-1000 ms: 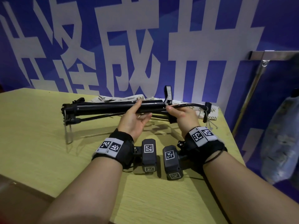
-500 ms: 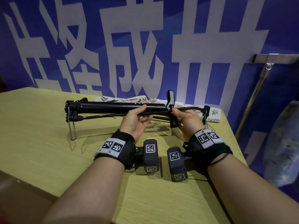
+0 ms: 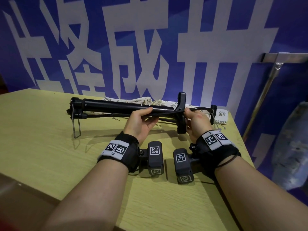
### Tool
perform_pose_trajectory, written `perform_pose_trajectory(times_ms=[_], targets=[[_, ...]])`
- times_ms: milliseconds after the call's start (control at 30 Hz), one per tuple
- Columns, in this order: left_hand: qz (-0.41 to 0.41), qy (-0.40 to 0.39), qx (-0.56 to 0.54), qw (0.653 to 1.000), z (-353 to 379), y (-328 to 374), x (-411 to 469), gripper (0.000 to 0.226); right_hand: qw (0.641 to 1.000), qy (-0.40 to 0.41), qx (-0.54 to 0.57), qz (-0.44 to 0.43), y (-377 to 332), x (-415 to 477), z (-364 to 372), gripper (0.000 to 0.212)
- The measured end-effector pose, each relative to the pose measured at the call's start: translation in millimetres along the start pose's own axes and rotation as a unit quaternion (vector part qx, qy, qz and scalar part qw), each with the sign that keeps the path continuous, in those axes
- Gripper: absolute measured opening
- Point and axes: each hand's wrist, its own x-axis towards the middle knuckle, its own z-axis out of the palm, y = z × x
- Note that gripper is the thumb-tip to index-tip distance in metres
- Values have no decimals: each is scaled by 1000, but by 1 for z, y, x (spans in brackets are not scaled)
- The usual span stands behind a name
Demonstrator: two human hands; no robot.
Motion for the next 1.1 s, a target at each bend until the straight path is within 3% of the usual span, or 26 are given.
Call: perform_pose_trajectory(times_ms=[300, 967, 1100], targets=[[1, -7, 10, 1000, -1, 1, 1, 24, 998, 31, -59, 15, 4, 8, 2, 13], [1, -4, 8, 1000, -3, 1, 1, 20, 998, 27, -50, 16, 4, 8, 3, 5], [-4, 1, 12, 1000, -4, 2, 1, 18, 999, 17, -23, 24, 5, 9, 2, 22]])
